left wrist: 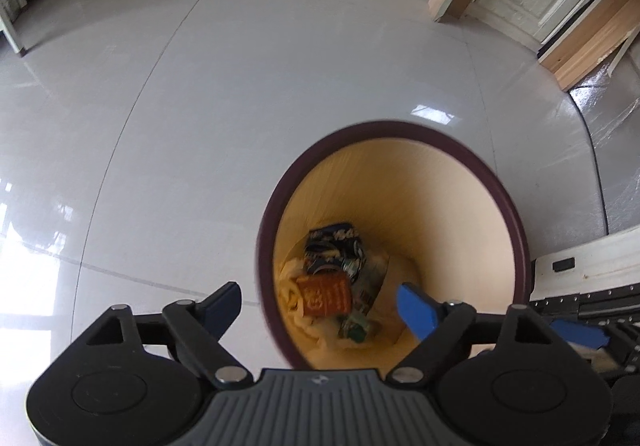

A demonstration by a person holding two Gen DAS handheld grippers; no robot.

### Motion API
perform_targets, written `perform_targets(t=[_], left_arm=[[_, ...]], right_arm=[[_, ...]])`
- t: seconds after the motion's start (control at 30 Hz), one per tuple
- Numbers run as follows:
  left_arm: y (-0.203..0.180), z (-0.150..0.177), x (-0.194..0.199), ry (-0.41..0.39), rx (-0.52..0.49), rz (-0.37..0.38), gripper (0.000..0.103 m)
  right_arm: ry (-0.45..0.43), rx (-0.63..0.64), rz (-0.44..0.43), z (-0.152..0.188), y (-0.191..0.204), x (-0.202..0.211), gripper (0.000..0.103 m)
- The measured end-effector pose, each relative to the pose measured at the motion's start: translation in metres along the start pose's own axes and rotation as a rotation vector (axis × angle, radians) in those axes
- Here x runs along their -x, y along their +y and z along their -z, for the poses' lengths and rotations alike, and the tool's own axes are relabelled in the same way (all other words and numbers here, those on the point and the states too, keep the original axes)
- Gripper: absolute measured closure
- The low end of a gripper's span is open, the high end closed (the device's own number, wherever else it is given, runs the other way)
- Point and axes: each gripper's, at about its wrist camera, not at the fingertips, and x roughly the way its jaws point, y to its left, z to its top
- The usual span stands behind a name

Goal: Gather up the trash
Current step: 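Move both open grippers back from the bin toward the table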

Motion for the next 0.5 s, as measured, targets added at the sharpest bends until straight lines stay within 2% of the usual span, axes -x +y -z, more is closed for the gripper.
perform_targets(t=[0.2, 0.5], left_arm=[[0.005, 0.011, 0.019, 0.004, 0.022, -0.008, 0.001], [0.004, 0.030, 0.055, -0.027, 0.030, -0.024, 0.000]], right_arm=[[-0.023, 0.011, 0.033, 0.001, 0.002, 0.014, 0.000], [-0.080, 0.014, 0.077, 0.006, 0.003, 0.047, 0.000]])
